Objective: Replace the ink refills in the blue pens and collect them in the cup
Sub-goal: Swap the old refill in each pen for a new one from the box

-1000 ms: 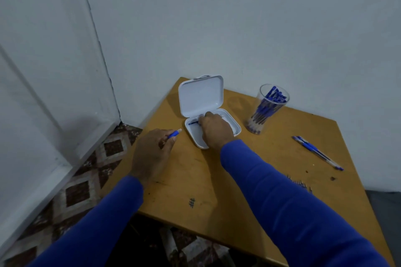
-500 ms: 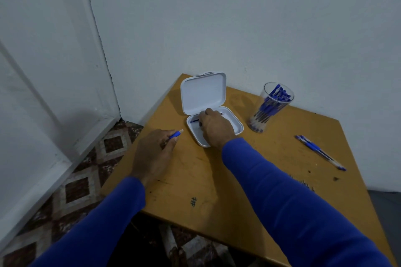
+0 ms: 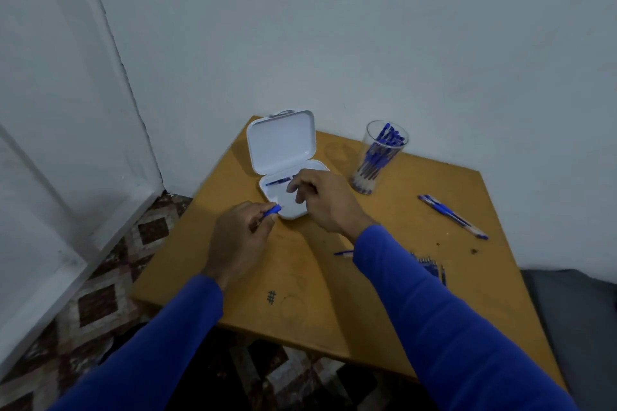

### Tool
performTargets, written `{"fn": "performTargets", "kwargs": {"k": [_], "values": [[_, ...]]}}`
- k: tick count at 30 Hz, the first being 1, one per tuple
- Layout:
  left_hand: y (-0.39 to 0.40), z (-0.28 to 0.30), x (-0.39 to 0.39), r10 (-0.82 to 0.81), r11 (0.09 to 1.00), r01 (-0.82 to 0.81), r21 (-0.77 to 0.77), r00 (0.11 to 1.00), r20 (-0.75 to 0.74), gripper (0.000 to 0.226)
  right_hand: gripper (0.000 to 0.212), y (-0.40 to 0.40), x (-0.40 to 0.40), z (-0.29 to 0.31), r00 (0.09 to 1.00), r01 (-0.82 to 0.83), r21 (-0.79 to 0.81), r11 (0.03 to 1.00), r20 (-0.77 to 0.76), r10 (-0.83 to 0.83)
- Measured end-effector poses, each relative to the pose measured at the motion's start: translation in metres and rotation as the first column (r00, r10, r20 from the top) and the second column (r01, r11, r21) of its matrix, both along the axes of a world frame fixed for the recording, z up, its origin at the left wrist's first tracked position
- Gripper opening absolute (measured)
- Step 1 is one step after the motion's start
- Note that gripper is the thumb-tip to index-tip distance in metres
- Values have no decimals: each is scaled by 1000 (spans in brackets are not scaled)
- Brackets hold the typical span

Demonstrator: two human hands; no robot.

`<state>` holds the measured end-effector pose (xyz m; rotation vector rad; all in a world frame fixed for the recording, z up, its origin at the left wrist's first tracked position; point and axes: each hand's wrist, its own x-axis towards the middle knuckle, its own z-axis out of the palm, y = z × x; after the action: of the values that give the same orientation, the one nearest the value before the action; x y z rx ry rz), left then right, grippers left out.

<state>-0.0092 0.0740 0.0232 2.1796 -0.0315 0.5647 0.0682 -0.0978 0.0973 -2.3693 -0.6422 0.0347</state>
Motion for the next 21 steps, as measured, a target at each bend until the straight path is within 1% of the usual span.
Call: {"fn": "performTargets", "kwargs": {"k": [2, 4, 7, 9, 13, 17, 21], "values": [[-13, 0, -5, -42, 999, 42, -20, 999, 12, 23, 27, -19, -12, -1, 996, 55, 138, 989, -72, -45], [-26, -2, -10, -76, 995, 77, -65, 997, 13, 21, 21, -37, -25, -6, 991, 96, 246, 964, -116, -69], [-46, -3, -18, -126, 985, 127, -121, 992, 14, 21, 13, -63, -43, -14, 975, 193, 366, 910, -176, -136], [-59, -3, -21, -145, 983, 146, -107, 989, 17, 20, 7, -76, -55, -15, 958, 260, 423, 868, -227, -176], [-81, -3, -26, -185, 979, 185, -83, 983, 17, 19, 19, -93, -72, -17, 915, 386, 479, 788, -308, -261], [-94, -1, -27, -204, 977, 204, -61, 979, 11, 20, 25, -98, -82, -18, 883, 441, 585, 681, -417, -214], [-99, 0, -31, -212, 974, 211, -87, 977, 2, 21, 22, -98, -87, -17, 855, 492, 626, 605, -479, -201]]}}
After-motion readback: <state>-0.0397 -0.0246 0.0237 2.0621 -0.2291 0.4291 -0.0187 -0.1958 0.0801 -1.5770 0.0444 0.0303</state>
